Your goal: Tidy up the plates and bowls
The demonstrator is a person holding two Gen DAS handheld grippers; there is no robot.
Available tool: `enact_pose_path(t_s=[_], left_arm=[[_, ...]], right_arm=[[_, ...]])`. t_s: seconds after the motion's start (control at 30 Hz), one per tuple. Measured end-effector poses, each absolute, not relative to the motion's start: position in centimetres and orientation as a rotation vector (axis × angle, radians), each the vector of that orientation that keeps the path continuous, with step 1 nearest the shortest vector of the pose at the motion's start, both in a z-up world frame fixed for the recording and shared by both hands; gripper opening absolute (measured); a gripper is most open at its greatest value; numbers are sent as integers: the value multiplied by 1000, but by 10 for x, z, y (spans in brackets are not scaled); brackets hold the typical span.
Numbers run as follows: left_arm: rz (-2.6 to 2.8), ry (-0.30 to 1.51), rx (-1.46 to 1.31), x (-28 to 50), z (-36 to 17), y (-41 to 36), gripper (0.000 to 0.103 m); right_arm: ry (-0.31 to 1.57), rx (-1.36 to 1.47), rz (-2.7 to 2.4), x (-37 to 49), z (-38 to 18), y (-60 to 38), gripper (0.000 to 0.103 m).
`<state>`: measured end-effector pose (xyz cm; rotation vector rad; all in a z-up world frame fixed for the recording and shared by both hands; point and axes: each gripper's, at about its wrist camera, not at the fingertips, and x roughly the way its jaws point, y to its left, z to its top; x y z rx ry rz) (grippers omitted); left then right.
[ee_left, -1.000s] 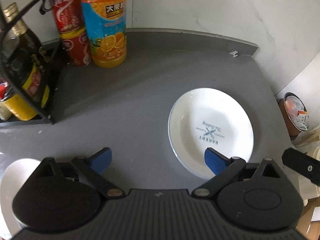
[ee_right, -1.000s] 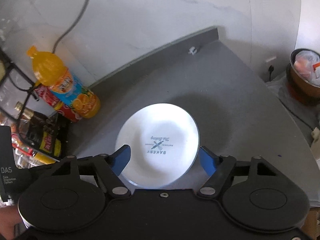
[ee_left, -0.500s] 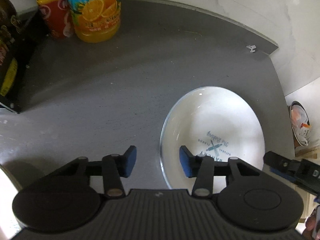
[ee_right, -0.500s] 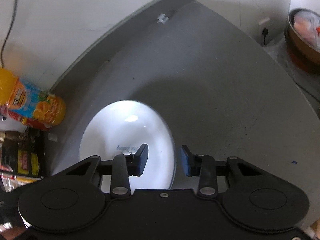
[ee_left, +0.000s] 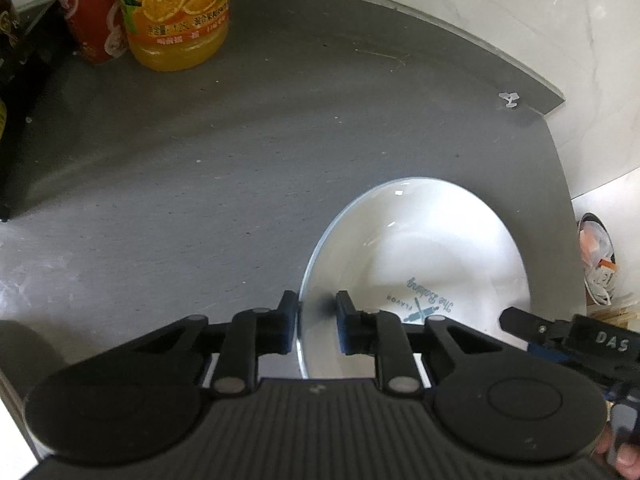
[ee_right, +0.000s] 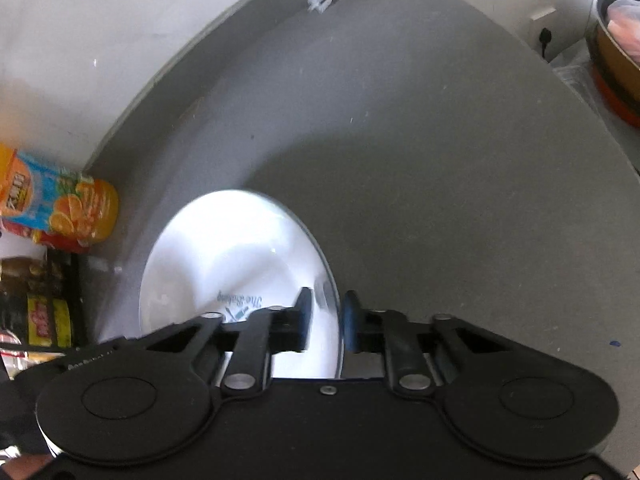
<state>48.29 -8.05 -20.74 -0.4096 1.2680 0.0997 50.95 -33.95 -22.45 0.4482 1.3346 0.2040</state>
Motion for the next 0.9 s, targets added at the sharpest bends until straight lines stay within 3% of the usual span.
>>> enact_pose_path(t_s=[0.5, 0.9], left_arm=[[85, 1201, -463, 474, -182, -62, 8], [89, 1122, -505, 457, -148, -42, 8]], right_arm=[[1216, 400, 249, 500, -186, -333, 7], [1137, 377, 288, 479, -152, -322, 7]])
